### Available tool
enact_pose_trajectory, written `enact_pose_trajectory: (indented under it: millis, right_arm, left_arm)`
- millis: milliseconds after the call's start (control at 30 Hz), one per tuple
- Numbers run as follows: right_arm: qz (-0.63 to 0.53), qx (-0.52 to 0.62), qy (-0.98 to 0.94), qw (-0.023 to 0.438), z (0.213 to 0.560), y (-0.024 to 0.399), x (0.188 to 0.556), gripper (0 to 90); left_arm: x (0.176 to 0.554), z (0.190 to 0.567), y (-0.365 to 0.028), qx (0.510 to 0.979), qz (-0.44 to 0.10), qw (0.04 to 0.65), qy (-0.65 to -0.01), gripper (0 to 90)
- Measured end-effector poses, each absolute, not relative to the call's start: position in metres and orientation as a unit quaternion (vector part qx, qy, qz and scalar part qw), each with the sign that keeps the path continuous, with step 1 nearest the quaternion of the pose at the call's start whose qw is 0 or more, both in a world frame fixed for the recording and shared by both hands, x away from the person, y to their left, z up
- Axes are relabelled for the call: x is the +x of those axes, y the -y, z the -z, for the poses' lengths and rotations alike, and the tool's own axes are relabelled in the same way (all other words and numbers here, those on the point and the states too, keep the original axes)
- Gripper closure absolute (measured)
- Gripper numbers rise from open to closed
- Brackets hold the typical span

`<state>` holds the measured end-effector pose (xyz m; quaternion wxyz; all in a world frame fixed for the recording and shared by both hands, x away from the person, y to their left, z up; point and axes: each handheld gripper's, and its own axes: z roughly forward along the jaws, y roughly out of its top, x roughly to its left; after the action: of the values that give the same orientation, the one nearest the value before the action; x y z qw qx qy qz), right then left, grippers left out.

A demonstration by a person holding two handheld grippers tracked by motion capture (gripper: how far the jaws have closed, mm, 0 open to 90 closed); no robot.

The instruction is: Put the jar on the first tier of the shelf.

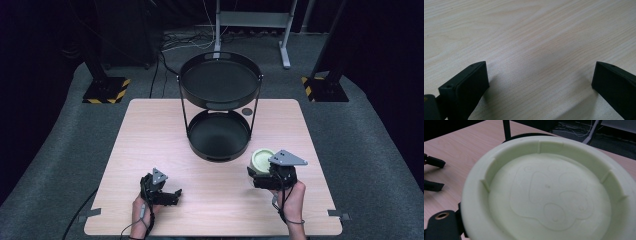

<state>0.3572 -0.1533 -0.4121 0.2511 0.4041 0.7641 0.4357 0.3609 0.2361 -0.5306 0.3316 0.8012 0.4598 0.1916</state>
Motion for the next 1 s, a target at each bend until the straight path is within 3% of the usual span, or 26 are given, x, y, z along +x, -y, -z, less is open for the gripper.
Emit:
enact_pose_trajectory:
  millis: [1000]
  right_arm:
    - [-0.435,0.397,-0.769,0.249,0.403,0.141,0.383,11.0]
  left_arm:
    - [0.361,0.531,-0.236,0.8,-0.192,0.333,-0.461,0.4]
